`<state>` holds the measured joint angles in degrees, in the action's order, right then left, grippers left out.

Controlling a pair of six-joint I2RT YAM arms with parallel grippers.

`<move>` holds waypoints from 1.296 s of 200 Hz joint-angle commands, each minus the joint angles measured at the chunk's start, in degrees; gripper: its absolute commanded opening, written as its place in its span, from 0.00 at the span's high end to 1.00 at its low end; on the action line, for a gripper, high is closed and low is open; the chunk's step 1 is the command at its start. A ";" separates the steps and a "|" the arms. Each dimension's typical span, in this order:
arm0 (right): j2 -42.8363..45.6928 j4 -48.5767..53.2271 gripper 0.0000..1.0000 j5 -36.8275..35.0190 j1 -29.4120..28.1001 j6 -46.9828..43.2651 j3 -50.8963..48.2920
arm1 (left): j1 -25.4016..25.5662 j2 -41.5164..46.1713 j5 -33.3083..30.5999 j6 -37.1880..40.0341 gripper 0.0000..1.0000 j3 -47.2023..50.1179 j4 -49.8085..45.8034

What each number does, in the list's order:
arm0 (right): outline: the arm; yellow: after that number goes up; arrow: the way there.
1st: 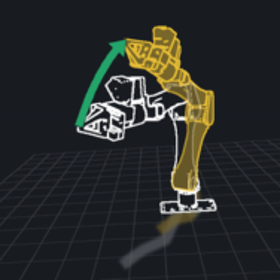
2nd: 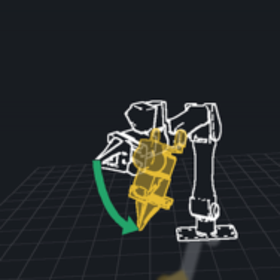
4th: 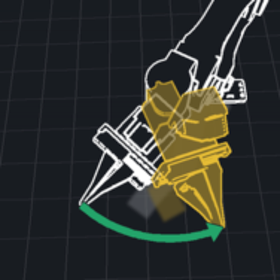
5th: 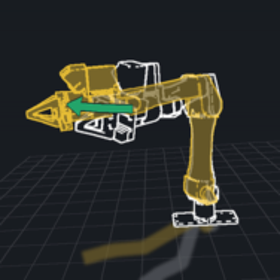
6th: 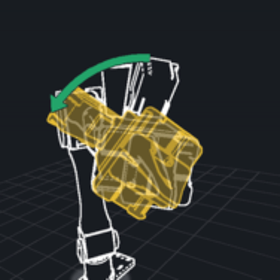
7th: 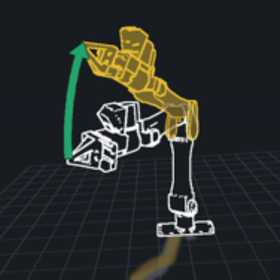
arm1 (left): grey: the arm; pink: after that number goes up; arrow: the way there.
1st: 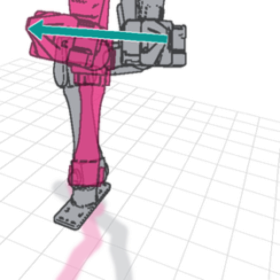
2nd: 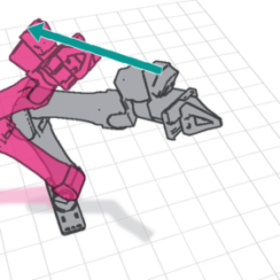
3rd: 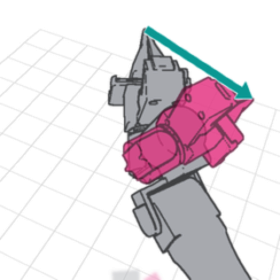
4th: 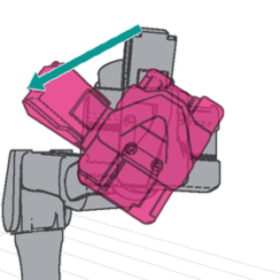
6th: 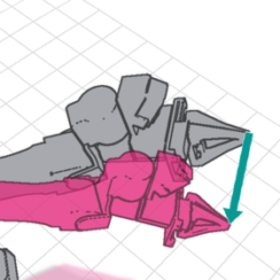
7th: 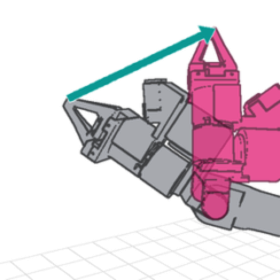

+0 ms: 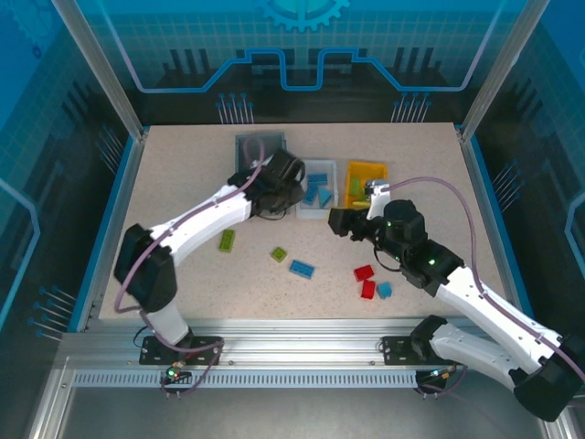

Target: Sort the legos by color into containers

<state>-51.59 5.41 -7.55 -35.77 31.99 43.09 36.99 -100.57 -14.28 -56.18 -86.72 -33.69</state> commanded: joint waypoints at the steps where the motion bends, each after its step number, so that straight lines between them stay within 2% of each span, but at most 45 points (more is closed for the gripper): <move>1: -0.99 -6.45 0.24 -1.87 3.37 1.42 0.00 | 0.19 -8.30 -1.01 15.23 0.84 -9.30 -5.29; 34: -5.27 -9.74 0.24 -2.86 6.59 2.95 2.07 | -0.12 -20.37 -2.43 22.53 0.83 -22.96 -6.32; 84: -7.38 -9.97 0.23 -1.68 8.17 4.72 4.30 | -1.22 -32.25 -3.15 26.29 0.78 -36.71 -8.21; 112: -7.04 -7.53 0.22 -1.35 8.37 4.99 4.13 | -1.67 -34.29 -3.12 26.04 0.64 -38.79 -9.97; 146: -5.57 -3.74 0.21 -1.39 8.35 5.10 3.46 | -1.51 -30.75 -2.98 25.43 0.54 -36.83 -9.95; 212: -2.03 7.81 0.21 -2.29 8.35 4.80 3.63 | 1.14 -18.52 -4.32 25.67 0.50 -32.03 -8.71; 230: -2.10 17.17 0.23 -5.51 7.73 7.12 5.85 | 2.52 -12.61 -4.07 24.81 0.50 -25.89 -6.43; 259: -3.89 32.01 0.27 -10.64 3.84 14.31 6.98 | 6.17 1.19 -2.30 25.21 0.47 -9.32 1.90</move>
<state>-54.37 21.58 -12.91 -28.82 39.75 48.03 40.25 -108.88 -17.15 -31.35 -106.04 -37.52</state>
